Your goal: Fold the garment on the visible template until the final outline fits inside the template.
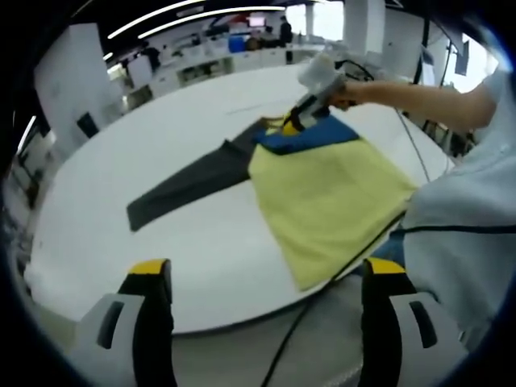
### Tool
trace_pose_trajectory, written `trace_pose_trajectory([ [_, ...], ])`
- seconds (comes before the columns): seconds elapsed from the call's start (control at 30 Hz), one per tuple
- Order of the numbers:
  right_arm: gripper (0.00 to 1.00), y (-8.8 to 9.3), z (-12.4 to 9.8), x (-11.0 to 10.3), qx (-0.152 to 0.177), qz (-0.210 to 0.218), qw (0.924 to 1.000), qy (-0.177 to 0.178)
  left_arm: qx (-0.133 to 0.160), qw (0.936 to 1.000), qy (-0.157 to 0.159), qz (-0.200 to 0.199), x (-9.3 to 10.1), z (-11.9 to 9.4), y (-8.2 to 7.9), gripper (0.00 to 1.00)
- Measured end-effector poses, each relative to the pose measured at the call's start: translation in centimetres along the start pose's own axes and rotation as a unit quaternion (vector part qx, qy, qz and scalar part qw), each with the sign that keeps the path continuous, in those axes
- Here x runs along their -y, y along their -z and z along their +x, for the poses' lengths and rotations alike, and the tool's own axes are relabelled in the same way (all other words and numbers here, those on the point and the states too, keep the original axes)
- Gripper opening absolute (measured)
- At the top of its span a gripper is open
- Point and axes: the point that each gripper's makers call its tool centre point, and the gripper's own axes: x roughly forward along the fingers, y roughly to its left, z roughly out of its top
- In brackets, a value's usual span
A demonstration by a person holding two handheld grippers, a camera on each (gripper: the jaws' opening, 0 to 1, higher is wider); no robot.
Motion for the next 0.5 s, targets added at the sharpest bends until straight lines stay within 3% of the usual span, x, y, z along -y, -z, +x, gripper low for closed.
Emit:
trace_pose_trajectory([
  [0.13,0.15,1.3,0.1,-0.8,-0.009,0.005,0.9999,-0.01,-0.004,1.0,-0.001,0.001,-0.1,0.0,0.1,0.94],
  [0.33,0.15,1.9,1.2,-2.0,-0.009,0.011,0.9997,-0.02,-0.01,0.9999,0.005,0.006,-0.2,0.3,-0.1,0.93],
  [0.5,0.14,2.6,2.4,-1.3,-0.014,0.027,0.9995,-0.007,-0.012,0.9999,0.007,0.009,-0.4,0.2,-0.3,0.93],
])
